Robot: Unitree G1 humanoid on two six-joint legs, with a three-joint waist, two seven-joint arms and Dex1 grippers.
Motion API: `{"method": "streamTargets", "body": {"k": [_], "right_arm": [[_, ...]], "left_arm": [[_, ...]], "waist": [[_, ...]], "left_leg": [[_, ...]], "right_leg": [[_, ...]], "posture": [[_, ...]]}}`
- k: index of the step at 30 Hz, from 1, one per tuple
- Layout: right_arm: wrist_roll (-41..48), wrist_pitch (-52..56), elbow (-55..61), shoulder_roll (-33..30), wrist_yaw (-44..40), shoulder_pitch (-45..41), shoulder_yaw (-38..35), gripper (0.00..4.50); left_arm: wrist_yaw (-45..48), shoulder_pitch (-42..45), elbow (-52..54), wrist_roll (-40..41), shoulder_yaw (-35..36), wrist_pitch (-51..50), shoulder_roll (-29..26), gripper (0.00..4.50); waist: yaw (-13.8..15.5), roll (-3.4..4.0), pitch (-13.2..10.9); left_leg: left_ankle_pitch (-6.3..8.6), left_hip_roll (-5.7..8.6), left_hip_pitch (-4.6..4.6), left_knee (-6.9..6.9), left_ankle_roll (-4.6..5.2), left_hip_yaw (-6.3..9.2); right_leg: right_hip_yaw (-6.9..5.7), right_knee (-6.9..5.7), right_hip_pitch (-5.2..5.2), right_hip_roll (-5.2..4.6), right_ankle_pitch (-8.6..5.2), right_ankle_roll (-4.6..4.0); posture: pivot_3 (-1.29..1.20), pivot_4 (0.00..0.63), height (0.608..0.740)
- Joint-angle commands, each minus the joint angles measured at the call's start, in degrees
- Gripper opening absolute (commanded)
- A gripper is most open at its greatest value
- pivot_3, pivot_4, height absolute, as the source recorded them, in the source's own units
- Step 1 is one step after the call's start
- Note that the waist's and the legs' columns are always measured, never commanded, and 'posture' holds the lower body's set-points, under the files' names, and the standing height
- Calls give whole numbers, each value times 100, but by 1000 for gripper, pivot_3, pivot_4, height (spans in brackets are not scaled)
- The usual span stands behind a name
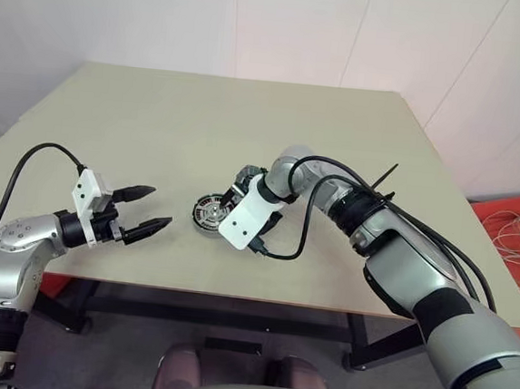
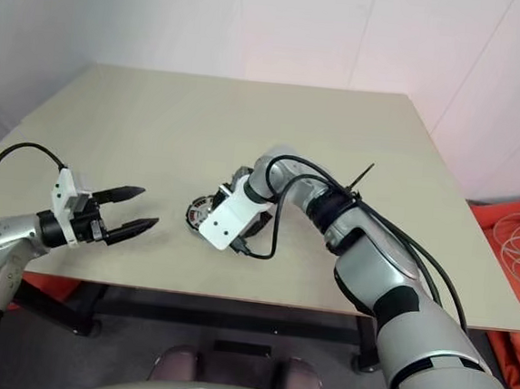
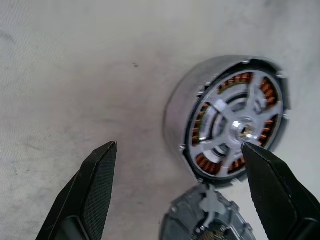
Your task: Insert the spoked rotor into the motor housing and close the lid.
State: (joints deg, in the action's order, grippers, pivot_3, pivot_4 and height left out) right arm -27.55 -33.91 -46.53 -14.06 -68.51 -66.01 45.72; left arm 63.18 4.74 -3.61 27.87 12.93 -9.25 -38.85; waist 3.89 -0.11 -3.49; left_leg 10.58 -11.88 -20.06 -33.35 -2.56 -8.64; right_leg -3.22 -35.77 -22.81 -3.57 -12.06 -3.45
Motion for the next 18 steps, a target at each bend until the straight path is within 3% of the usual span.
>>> {"method": "streamTargets", "body": {"k": [1,12,15,18], "right_arm": [[-209,-212,-194,96,158,-142,4,4478],[-355,-427,-329,246,175,-16,-63,4478],[-387,-427,-340,281,173,-8,-45,3858],[-400,-410,-329,306,153,5,-46,2865]], "left_arm": [[-45,86,216,70,135,0,-91,4500],[-93,65,301,89,142,-42,-79,4500],[-116,76,322,90,129,-53,-66,4500],[-138,87,344,86,115,-67,-50,4500]], "waist": [[0,0,0],[-3,0,0],[-3,0,0],[-9,1,0]], "left_leg": [[0,-1,0,-1,0,0],[-5,-34,7,-3,-9,0],[-5,-44,7,-3,-9,-2],[-8,-48,9,-3,-13,-3]], "right_leg": [[0,0,0,4,1,-2],[4,-1,1,29,6,-20],[4,-1,0,29,7,-22],[4,-1,0,34,10,-26]], "posture": [[0,0,740],[0,0,740],[0,0,740],[0,0,740]]}}
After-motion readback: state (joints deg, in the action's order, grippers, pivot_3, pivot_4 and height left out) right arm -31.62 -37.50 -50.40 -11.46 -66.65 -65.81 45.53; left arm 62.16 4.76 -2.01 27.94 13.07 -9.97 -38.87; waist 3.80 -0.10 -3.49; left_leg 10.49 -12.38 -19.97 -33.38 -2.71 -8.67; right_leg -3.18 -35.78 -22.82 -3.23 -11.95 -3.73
